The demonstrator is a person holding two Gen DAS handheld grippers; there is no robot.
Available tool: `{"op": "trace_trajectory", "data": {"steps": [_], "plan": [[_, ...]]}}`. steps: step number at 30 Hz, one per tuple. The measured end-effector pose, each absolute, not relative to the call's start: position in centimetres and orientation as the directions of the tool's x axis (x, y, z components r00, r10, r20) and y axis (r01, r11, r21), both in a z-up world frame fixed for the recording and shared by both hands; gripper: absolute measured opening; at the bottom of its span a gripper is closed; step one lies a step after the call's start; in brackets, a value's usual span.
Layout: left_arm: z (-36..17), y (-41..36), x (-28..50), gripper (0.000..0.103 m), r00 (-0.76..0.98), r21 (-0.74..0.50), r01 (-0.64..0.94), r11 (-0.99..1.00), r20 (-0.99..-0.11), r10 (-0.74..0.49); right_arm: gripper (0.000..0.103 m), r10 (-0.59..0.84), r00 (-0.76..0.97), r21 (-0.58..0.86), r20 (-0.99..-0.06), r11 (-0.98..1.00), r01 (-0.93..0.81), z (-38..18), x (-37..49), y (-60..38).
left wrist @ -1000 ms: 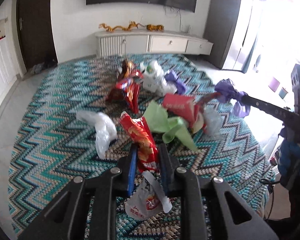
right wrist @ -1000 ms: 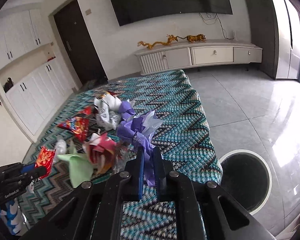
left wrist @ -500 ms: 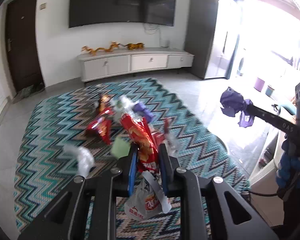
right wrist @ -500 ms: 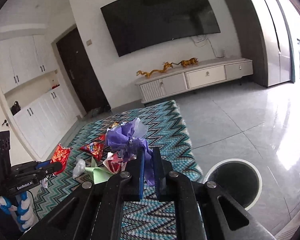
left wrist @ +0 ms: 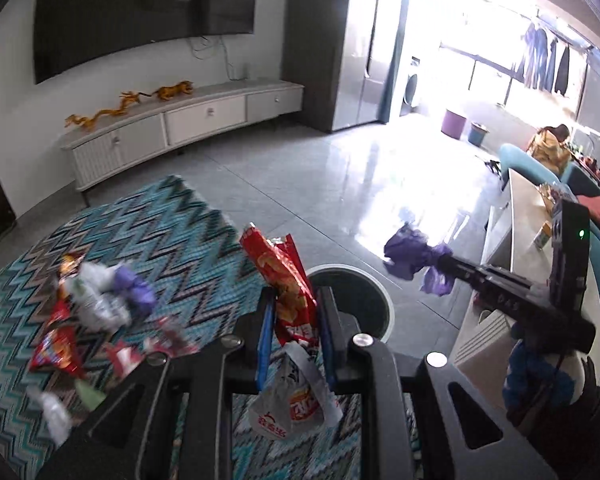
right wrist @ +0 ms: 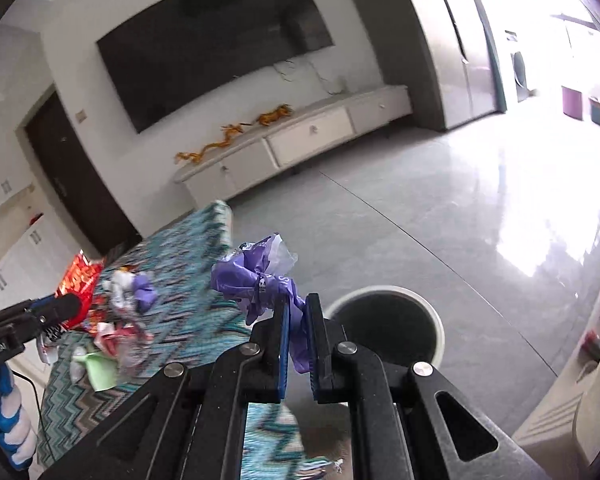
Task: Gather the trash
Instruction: 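Carry the purple paper over the bin and open the right tool, then move the right tool back over the wrappers on the rug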
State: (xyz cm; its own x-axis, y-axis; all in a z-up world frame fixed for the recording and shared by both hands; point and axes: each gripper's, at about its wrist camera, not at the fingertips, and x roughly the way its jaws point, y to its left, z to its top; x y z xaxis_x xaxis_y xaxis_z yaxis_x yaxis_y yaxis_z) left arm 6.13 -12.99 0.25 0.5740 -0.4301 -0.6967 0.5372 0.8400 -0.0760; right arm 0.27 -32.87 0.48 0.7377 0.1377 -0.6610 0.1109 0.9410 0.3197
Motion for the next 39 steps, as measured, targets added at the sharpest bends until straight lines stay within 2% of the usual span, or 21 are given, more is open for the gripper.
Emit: {"op": "trace_trajectory", "data": {"steps": [10, 14, 15, 16, 18, 19, 22, 28, 39], "plan": [[-5.2, -22.5, 14.2, 0.023, 0.438, -0.151, 0.582, 0.799, -0.770, -0.464, 0.010, 0.086, 0.646, 0.296, -0.758, 0.928, 0.224, -5.4, 5.6, -37.7], [-7.9, -24.6, 16.9, 0.024, 0.351, -0.241, 0.576, 0.781, -0.790, -0.502, 0.013, 0.079, 0.606, 0.276, -0.792, 0.931, 0.239, -8.1, 7.8, -38.7], [-8.2, -24.7, 17.0, 0.025, 0.339, -0.253, 0.573, 0.779, -0.793, -0.507, 0.019, 0.077, 0.595, 0.270, -0.800, 0.932, 0.242, -8.8, 8.2, -38.8], [-9.0, -25.1, 17.7, 0.029, 0.320, -0.270, 0.567, 0.778, -0.798, -0.510, 0.032, 0.079, 0.585, 0.269, -0.807, 0.931, 0.245, -9.5, 8.6, -39.0], [-9.6, -25.3, 18.4, 0.039, 0.307, -0.287, 0.556, 0.780, -0.801, -0.513, 0.043, 0.076, 0.562, 0.264, -0.824, 0.929, 0.260, -10.9, 9.0, -39.1], [-9.9, -25.3, 18.6, 0.045, 0.306, -0.296, 0.552, 0.780, -0.798, -0.519, 0.043, 0.075, 0.554, 0.260, -0.829, 0.929, 0.264, -11.2, 9.1, -39.3], [-10.1, -24.9, 18.8, 0.050, 0.311, -0.306, 0.545, 0.780, -0.790, -0.528, 0.043, 0.065, 0.540, 0.247, -0.839, 0.930, 0.273, -11.6, 9.0, -39.4], [-7.5, -22.8, 17.1, 0.050, 0.377, -0.286, 0.550, 0.785, -0.753, -0.539, 0.043, 0.052, 0.566, 0.246, -0.823, 0.930, 0.272, -9.3, 7.9, -39.1], [1.0, -15.5, 9.8, 0.050, 0.581, -0.144, 0.556, 0.819, -0.637, -0.506, 0.043, 0.069, 0.718, 0.273, -0.692, 0.947, 0.172, 0.9, 3.2, -34.3]]}}
